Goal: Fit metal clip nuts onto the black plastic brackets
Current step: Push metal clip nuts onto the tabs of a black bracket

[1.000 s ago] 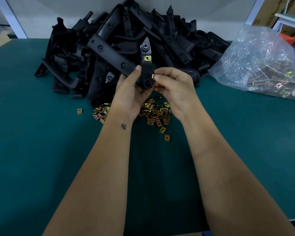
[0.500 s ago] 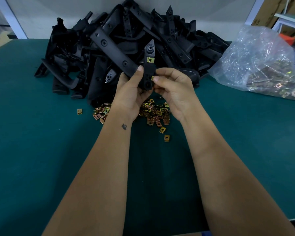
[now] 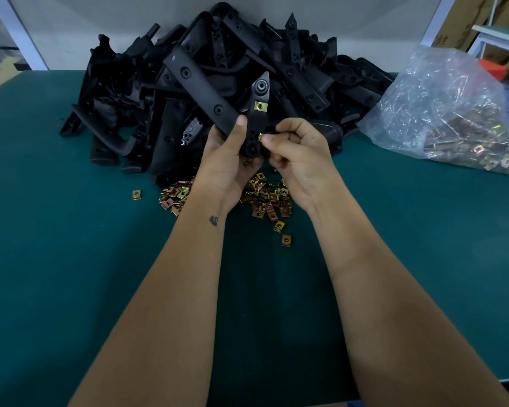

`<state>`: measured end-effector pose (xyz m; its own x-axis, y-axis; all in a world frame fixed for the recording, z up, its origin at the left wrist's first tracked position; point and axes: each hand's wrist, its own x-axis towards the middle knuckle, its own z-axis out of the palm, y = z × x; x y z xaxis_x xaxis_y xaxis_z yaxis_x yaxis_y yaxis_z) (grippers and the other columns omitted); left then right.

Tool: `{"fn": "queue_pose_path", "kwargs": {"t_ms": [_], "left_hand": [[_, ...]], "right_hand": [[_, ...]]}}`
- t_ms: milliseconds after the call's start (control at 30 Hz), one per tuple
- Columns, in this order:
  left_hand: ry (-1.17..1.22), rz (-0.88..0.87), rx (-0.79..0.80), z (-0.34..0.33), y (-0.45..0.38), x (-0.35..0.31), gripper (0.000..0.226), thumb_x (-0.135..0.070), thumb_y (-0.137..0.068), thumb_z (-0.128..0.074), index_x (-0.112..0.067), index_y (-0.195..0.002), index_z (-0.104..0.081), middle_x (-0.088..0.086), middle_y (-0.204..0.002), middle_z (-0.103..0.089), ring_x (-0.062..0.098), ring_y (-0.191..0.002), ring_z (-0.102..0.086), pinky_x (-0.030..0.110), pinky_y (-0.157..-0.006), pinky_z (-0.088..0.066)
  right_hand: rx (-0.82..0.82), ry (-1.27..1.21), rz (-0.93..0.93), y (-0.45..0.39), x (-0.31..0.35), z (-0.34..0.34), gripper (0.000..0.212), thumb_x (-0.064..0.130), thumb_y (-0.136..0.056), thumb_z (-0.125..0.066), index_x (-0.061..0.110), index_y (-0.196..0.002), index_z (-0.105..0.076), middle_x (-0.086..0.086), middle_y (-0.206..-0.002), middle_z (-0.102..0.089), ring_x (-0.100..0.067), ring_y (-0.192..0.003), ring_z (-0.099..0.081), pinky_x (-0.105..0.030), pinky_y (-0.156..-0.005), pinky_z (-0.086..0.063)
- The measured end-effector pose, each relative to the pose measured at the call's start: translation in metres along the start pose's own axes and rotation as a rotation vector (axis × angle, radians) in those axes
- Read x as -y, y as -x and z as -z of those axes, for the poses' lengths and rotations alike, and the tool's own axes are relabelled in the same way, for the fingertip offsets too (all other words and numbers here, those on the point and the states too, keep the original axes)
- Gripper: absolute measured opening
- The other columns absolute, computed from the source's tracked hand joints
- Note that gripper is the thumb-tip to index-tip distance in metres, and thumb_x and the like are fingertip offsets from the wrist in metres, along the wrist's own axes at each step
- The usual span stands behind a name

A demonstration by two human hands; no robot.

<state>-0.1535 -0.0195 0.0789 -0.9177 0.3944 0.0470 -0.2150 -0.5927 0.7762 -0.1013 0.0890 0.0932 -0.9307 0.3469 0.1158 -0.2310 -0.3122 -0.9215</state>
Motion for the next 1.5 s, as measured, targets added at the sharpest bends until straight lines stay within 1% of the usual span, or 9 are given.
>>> {"fn": "queue_pose_path", "kwargs": {"t_ms": [233, 467, 567, 700, 967, 1133, 1267, 1367, 1500], "left_hand": [[-0.105, 0.018, 0.002, -0.0004, 0.0009, 0.0005, 0.011, -0.024, -0.101, -0.055, -0.018, -0.111, -0.054, -0.003, -0.094, -0.071, 0.01, -0.074, -0.067, 0.021, -0.056, -0.049], [-0.097, 0.005, 0.001, -0.003, 0.0022, 0.0019, 0.011, -0.023, -0.103, -0.053, -0.019, -0.112, -0.052, -0.002, -0.098, -0.07, 0.012, -0.08, -0.067, 0.023, -0.063, -0.052], [-0.102, 0.006, 0.003, -0.0027, 0.0021, 0.0022, 0.016, -0.023, -0.103, -0.053, -0.018, -0.117, -0.051, 0.0, -0.102, -0.069, 0.015, -0.086, -0.067, 0.027, -0.072, -0.053], [-0.115, 0.007, 0.011, -0.0026, 0.0021, 0.0019, 0.015, -0.024, -0.103, -0.053, -0.018, -0.116, -0.051, 0.001, -0.103, -0.069, 0.016, -0.088, -0.067, 0.027, -0.07, -0.053], [-0.154, -0.003, 0.035, -0.0021, 0.002, 0.0037, 0.012, -0.024, -0.103, -0.053, -0.018, -0.113, -0.052, 0.004, -0.107, -0.07, 0.027, -0.101, -0.066, 0.041, -0.085, -0.049], [-0.141, 0.004, -0.025, 0.0015, 0.0016, 0.0, 0.03, -0.024, -0.102, -0.054, -0.011, -0.129, -0.052, 0.008, -0.115, -0.07, 0.024, -0.1, -0.066, 0.039, -0.086, -0.05], [-0.098, 0.021, -0.066, 0.0036, 0.0005, -0.0025, 0.042, -0.024, -0.103, -0.053, -0.004, -0.139, -0.047, 0.01, -0.116, -0.065, 0.019, -0.091, -0.064, 0.032, -0.078, -0.052], [-0.051, 0.029, -0.073, 0.0053, 0.0005, -0.003, 0.034, -0.025, -0.102, -0.054, -0.011, -0.133, -0.049, 0.007, -0.113, -0.066, 0.016, -0.089, -0.065, 0.025, -0.07, -0.054], [0.066, 0.009, -0.064, 0.0064, -0.0009, -0.0023, 0.02, -0.012, -0.103, -0.05, -0.011, -0.122, -0.052, 0.007, -0.108, -0.069, 0.018, -0.093, -0.068, 0.031, -0.078, -0.059]], "right_hand": [[0.0, 0.069, -0.004, 0.0018, 0.0016, -0.0003, 0.028, -0.012, -0.083, -0.065, 0.012, -0.085, -0.052, 0.007, -0.056, -0.057, -0.005, -0.05, -0.047, -0.021, -0.053, -0.038], [0.001, 0.013, -0.013, 0.0025, 0.0007, -0.0022, 0.031, -0.012, -0.084, -0.064, 0.014, -0.081, -0.047, 0.009, -0.054, -0.059, -0.002, -0.051, -0.048, -0.019, -0.053, -0.039], [0.003, -0.002, -0.014, 0.0025, 0.0, -0.0028, 0.032, -0.012, -0.084, -0.064, 0.014, -0.08, -0.046, 0.01, -0.054, -0.057, -0.002, -0.051, -0.048, -0.018, -0.053, -0.038], [0.005, -0.002, -0.012, 0.0024, 0.0002, -0.0028, 0.032, -0.012, -0.084, -0.063, 0.014, -0.079, -0.045, 0.01, -0.054, -0.057, -0.002, -0.052, -0.048, -0.018, -0.052, -0.038], [-0.016, 0.021, -0.011, 0.002, -0.0016, -0.0024, 0.032, -0.011, -0.084, -0.064, 0.015, -0.077, -0.047, 0.002, -0.062, -0.054, -0.006, -0.054, -0.046, -0.019, -0.053, -0.037], [-0.011, 0.115, 0.023, 0.0029, -0.0022, -0.0062, 0.024, -0.008, -0.084, -0.068, 0.012, -0.085, -0.055, 0.005, -0.063, -0.06, -0.004, -0.056, -0.05, -0.02, -0.054, -0.041], [-0.002, 0.162, 0.033, 0.0012, -0.0002, -0.0078, 0.01, 0.003, -0.091, -0.064, 0.012, -0.096, -0.065, 0.003, -0.071, -0.065, -0.006, -0.057, -0.054, -0.022, -0.058, -0.044], [-0.032, 0.171, 0.024, 0.0005, -0.0013, -0.0046, 0.013, 0.011, -0.096, -0.057, 0.013, -0.099, -0.069, 0.001, -0.076, -0.069, -0.009, -0.059, -0.056, -0.021, -0.056, -0.044], [-0.073, 0.384, 0.093, 0.0011, -0.0043, -0.0045, 0.02, 0.006, -0.09, -0.058, 0.019, -0.097, -0.071, 0.001, -0.084, -0.068, -0.005, -0.064, -0.058, -0.016, -0.057, -0.043]]}}
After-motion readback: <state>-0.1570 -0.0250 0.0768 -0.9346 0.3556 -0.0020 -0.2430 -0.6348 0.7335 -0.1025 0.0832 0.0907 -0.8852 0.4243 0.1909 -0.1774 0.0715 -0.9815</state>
